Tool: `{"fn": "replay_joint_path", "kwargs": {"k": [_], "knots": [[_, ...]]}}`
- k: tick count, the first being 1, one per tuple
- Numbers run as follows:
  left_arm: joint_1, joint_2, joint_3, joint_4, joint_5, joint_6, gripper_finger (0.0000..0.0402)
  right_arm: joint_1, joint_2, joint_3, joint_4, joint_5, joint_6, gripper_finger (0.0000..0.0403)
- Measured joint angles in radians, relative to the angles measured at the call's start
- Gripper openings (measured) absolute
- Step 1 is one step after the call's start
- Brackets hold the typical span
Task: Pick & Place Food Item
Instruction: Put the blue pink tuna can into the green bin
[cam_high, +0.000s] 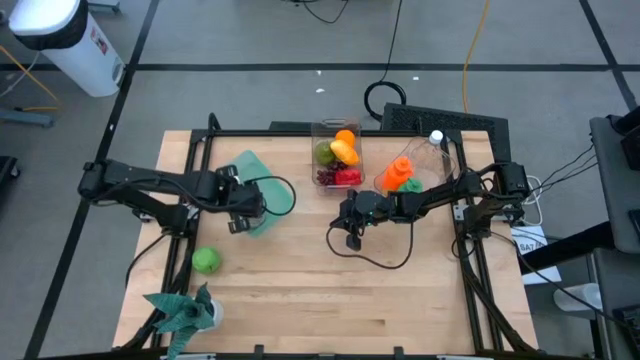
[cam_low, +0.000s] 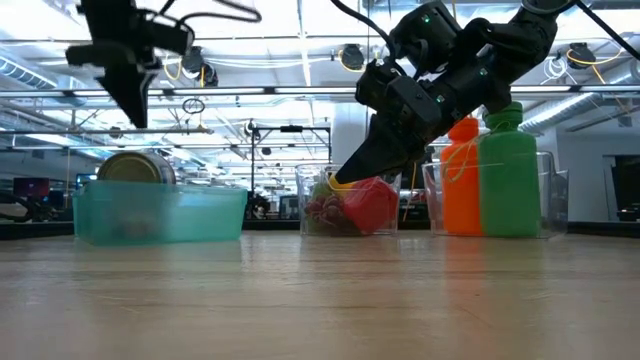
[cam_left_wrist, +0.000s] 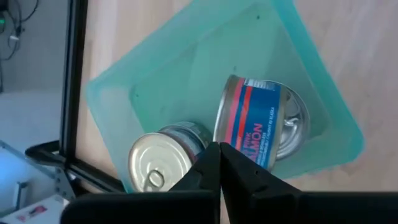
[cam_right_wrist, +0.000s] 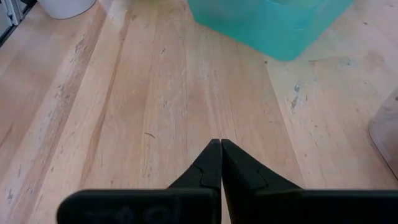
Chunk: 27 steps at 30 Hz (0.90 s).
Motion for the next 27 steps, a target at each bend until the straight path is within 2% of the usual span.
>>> {"fn": "replay_joint_path", "kwargs": {"k": [4,9,14,19,27], "knots": [[-0.008,0.000,-0.065,0.048,-0.008,-0.038,0.0030,0.000,0.000,0.000,-0.003,-0.002,0.006,0.0000],[-0.025,0.000,-0.084,0.080,-0.017,-0.036,0.0091,0.000,0.000,0.000,-0.024,-0.002,0.018,0.0000],[-0.050,0.000,-0.084,0.090,-0.010,-0.013,0.0170,0.013,0.000,0.000,-0.028,-0.002,0.025,0.0000],[-0.074,0.000,-0.084,0.060,0.074,0.002,0.0261,0.027,0.000,0.000,-0.025,0.000,0.023,0.0000],[-0.089,0.000,-0.084,0.065,0.058,0.015,0.0384,0.026,0.000,0.000,-0.021,0.000,0.023,0.0000]]}}
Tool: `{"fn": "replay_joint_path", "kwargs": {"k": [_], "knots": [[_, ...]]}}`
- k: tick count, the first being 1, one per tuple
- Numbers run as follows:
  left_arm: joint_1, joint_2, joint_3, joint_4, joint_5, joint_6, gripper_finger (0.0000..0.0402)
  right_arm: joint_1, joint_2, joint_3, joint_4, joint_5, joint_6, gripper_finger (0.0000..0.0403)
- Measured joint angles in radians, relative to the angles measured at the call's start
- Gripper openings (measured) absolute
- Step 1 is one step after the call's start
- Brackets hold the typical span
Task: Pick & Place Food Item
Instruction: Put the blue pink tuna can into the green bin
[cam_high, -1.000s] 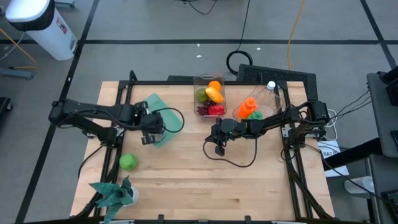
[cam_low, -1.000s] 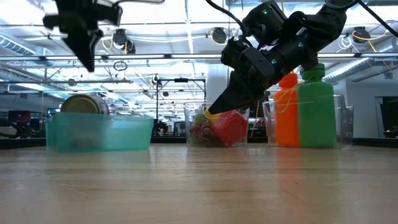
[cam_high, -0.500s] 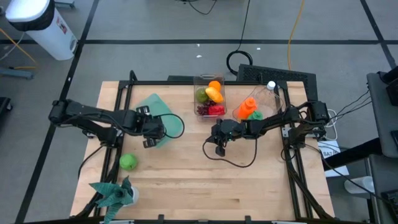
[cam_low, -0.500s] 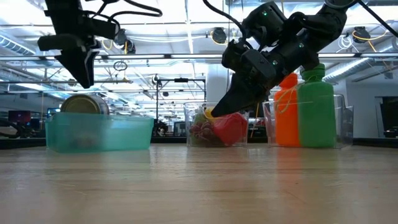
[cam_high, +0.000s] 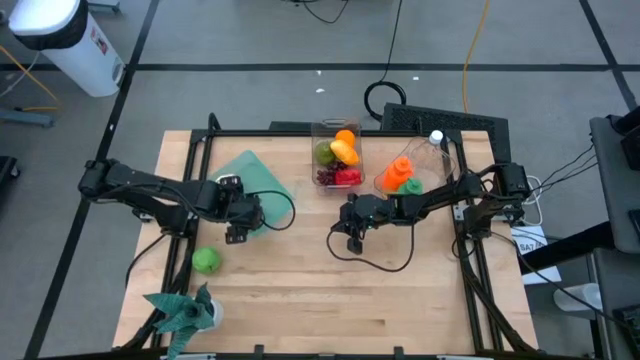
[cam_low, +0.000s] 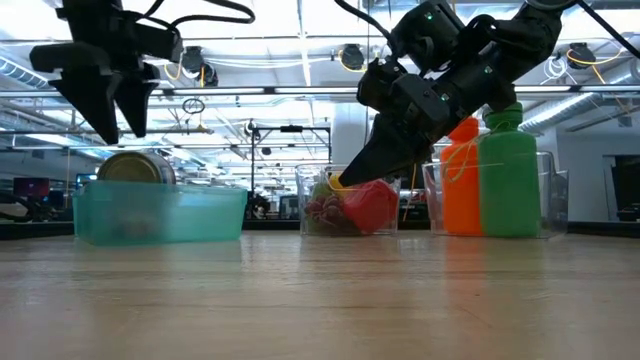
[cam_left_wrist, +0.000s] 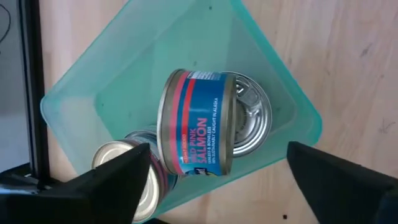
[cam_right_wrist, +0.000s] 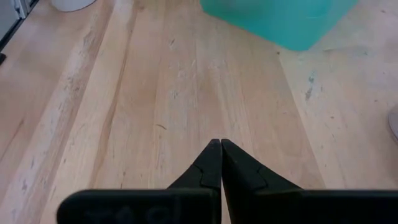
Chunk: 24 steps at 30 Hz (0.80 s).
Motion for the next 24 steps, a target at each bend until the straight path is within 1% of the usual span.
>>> {"fn": "replay_joint_path", "kwargs": {"k": [3,10,13,19,22,24], "knots": [[0.005,0.000,0.000,-0.002,-0.008,0.000,0.0396,0.000,0.000,0.000,0.000,0.000,-0.004,0.0000],[0.055,0.000,0.000,0.001,-0.004,0.056,0.0367,0.000,0.000,0.000,0.000,0.000,-0.004,0.0000],[0.074,0.000,0.000,0.005,0.021,0.083,0.0364,0.000,0.000,0.000,0.000,0.000,-0.004,0.0000],[0.094,0.000,0.000,0.045,0.025,0.137,0.0389,0.000,0.000,0.000,-0.001,0.000,-0.003,0.0000],[0.104,0.000,0.000,0.044,0.060,0.139,0.0396,0.000,0.000,0.000,-0.001,0.000,0.001,0.0000],[0.104,0.013,-0.005,0.056,0.065,0.151,0.0396,0.000,0.000,0.000,-0.001,0.000,0.001,0.0000]]}}
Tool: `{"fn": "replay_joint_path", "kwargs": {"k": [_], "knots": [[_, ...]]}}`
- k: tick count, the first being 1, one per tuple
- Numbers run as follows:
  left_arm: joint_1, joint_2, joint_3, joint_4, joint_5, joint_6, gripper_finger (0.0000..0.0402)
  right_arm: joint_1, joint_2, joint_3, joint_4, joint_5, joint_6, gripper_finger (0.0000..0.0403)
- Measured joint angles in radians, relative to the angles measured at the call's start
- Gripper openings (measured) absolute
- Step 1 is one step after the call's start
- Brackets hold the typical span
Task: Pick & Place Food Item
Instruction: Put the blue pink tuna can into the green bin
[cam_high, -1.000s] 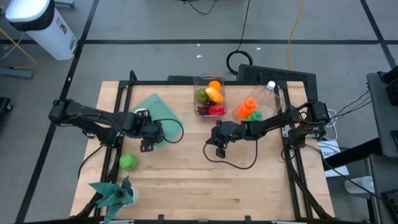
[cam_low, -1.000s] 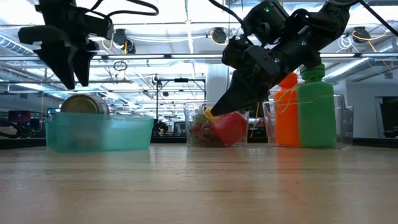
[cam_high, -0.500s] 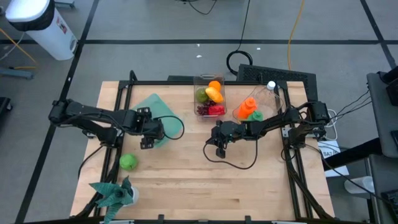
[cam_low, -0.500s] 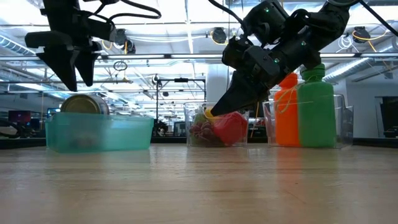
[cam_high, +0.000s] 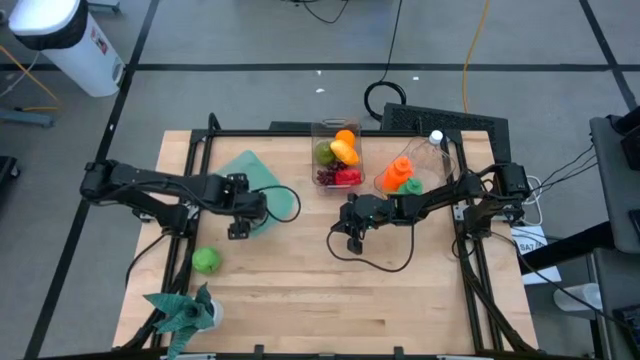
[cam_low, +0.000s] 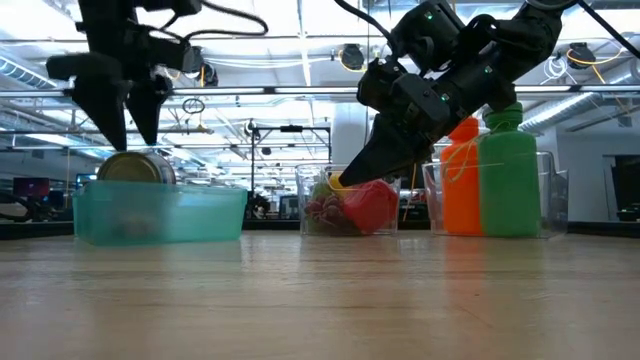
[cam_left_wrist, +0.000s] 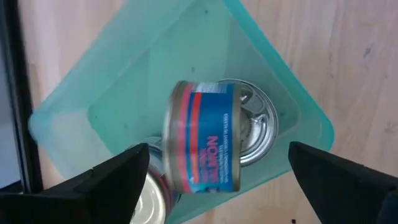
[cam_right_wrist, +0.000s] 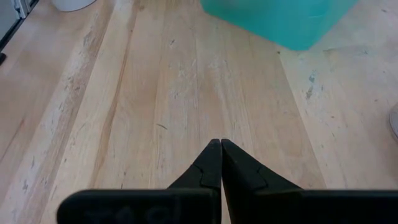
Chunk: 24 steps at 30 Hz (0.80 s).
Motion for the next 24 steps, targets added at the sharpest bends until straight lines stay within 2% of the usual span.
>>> {"fn": "replay_joint_path", "kwargs": {"k": [8,17,20,24], "knots": [[0.012,0.024,-0.072,0.011,0.000,-0.004,0.0397,0.000,0.000,0.000,-0.001,0.000,-0.001,0.0000],[0.011,0.020,-0.079,0.014,-0.007,-0.016,0.0396,0.000,0.000,0.000,0.000,0.001,-0.005,0.0000],[0.012,0.020,-0.079,0.015,-0.006,-0.009,0.0382,0.000,0.000,0.000,0.000,0.001,-0.005,0.0000],[0.012,0.020,-0.079,0.016,-0.006,-0.006,0.0335,0.000,0.000,0.000,-0.001,0.000,-0.014,0.0000]]}}
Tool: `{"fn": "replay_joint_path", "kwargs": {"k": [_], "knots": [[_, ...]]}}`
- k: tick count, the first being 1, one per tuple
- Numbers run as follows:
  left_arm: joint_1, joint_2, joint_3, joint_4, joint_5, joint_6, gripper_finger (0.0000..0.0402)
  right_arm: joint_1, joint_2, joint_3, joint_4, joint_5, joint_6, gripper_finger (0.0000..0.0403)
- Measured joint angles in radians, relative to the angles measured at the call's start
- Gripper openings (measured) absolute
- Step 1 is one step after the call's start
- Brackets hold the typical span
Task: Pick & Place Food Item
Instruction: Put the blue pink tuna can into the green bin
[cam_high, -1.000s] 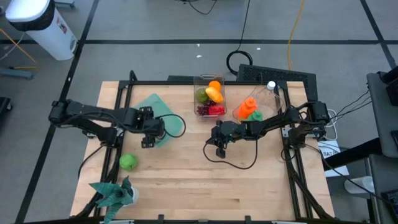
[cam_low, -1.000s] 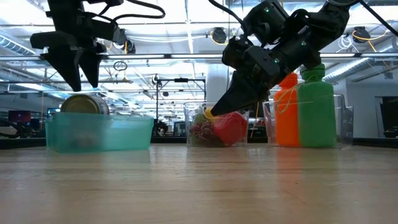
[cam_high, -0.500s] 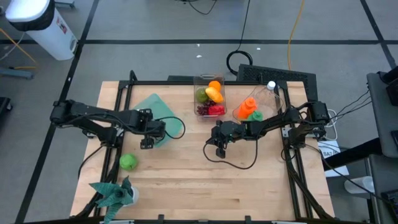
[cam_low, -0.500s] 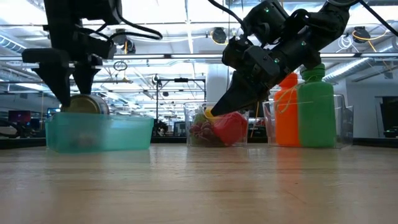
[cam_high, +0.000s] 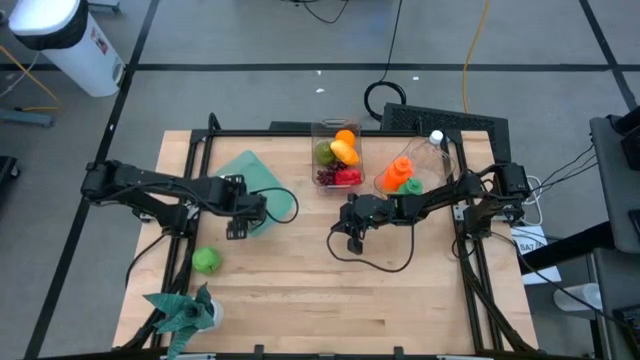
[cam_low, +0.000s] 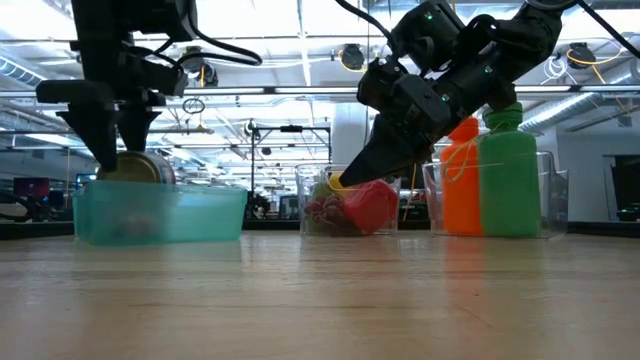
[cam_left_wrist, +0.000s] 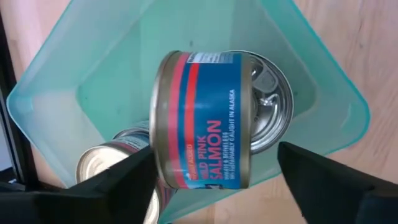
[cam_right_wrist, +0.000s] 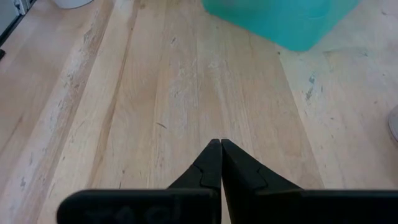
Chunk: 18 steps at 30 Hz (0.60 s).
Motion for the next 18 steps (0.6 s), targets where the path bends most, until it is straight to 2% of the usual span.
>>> {"fn": "replay_joint_path", "kwargs": {"k": [9,13,18], "knots": [[-0.001,0.000,0.001,0.042,0.014,0.032,0.0183,0.000,0.000,0.000,-0.004,0.000,-0.014,0.0000],[-0.001,0.000,0.000,0.041,-0.034,0.039,0.0175,0.000,0.000,0.000,-0.004,0.000,-0.018,0.0000],[-0.002,0.001,0.000,0.025,-0.274,-0.023,0.0175,0.000,0.000,0.000,-0.005,0.000,-0.018,0.0000]]}}
